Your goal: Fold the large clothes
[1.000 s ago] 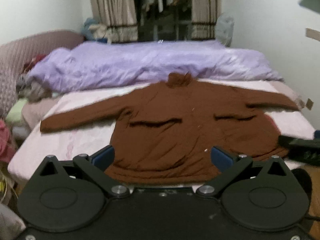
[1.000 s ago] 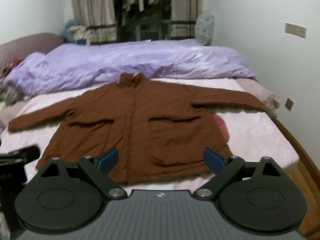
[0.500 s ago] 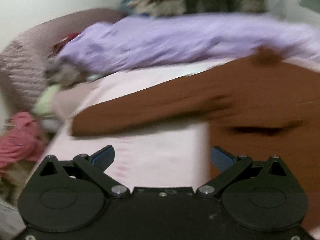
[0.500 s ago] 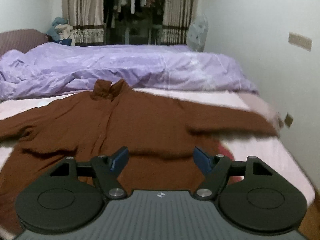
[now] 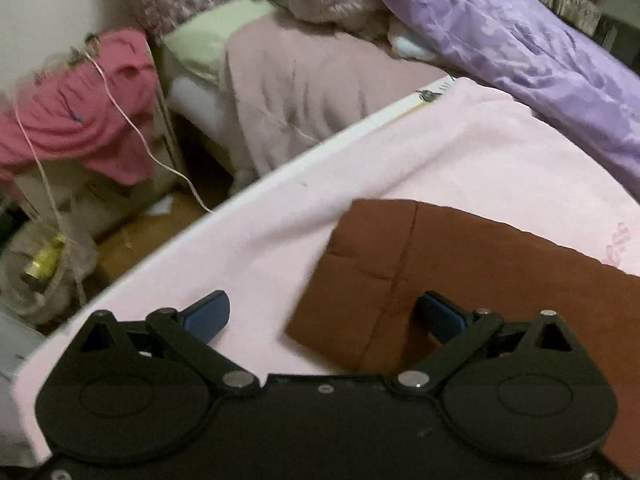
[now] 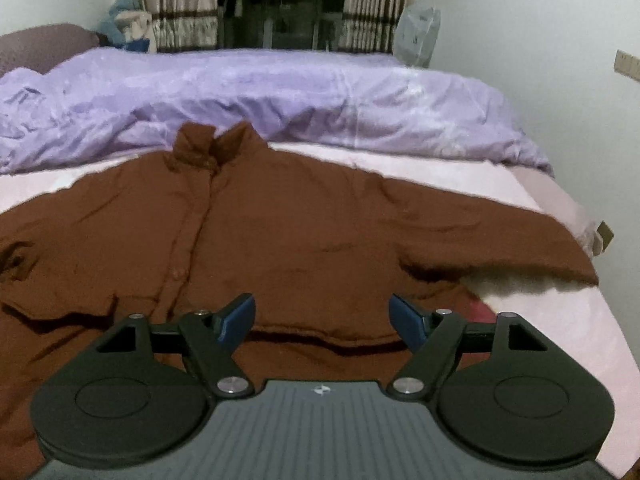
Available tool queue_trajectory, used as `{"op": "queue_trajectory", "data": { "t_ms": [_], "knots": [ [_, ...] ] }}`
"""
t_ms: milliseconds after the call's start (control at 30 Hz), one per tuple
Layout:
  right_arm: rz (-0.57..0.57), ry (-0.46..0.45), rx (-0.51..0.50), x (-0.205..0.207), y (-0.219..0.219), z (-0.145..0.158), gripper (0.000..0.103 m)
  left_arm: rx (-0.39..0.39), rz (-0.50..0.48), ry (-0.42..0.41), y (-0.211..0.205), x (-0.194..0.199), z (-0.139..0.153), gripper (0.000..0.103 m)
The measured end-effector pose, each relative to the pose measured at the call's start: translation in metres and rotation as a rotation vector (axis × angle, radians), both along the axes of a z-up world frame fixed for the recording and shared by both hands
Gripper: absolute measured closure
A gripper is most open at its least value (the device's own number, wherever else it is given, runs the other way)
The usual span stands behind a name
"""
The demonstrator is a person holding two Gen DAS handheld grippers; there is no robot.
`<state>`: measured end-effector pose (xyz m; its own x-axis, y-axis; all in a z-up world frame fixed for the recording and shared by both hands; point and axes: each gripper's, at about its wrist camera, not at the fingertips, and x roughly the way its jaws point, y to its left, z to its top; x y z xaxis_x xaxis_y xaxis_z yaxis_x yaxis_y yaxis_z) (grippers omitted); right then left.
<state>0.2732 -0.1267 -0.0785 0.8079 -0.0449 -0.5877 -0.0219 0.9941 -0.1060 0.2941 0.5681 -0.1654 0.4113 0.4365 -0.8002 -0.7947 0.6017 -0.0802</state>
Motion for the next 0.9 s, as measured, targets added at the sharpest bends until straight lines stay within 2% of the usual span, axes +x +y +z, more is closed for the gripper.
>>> {"op": "queue_trajectory", "data": {
  "t_ms": [33,67,133,167,200,267,367,467,567,633,733,900],
  "knots": [
    [-0.002,0.012,0.006,0.004,-0.001,-0.002,0.017,-0.007,-0.003,-0.02,-0.004,-0.002,-0.006,0.009],
    [-0.001,0.02,0.012,0.006,-0.001,-0.003,0.018,-0.015,-0.018,-0.039,-0.01,0.0,-0.011,0.024],
    [-0.002,0.031,0.026,0.01,-0.005,-0.003,0.018,0.014,-0.054,-0.062,-0.025,0.003,-0.009,0.047],
    [-0.005,0.034,0.027,0.011,-0.007,-0.003,0.019,0.013,-0.076,-0.068,-0.039,0.005,-0.008,0.068],
    [-0.008,0.032,0.029,0.013,-0.009,-0.002,0.019,0.023,-0.086,-0.069,-0.045,0.007,-0.005,0.08],
    [-0.014,0.034,0.023,0.017,-0.014,-0.001,0.021,0.077,-0.092,-0.032,-0.056,0.017,0.003,0.089],
    [-0.043,0.036,-0.015,0.025,-0.026,-0.001,0.022,0.157,-0.128,-0.025,-0.078,0.031,0.019,0.091],
    [-0.09,0.047,-0.05,0.033,-0.045,-0.004,0.022,0.185,-0.178,-0.087,-0.1,0.042,0.041,0.091],
    [-0.121,0.049,-0.026,0.04,-0.067,-0.003,0.022,0.212,-0.247,-0.152,-0.139,0.055,0.069,0.092],
    [-0.136,0.04,-0.02,0.043,-0.079,-0.001,0.022,0.239,-0.301,-0.204,-0.175,0.065,0.091,0.093],
    [-0.143,0.022,-0.032,0.048,-0.09,0.001,0.022,0.228,-0.412,-0.263,-0.232,0.09,0.112,0.093],
    [-0.156,0.026,-0.067,0.071,-0.11,-0.004,0.022,0.197,-0.596,-0.336,-0.348,0.139,0.121,0.094]
  ]
}}
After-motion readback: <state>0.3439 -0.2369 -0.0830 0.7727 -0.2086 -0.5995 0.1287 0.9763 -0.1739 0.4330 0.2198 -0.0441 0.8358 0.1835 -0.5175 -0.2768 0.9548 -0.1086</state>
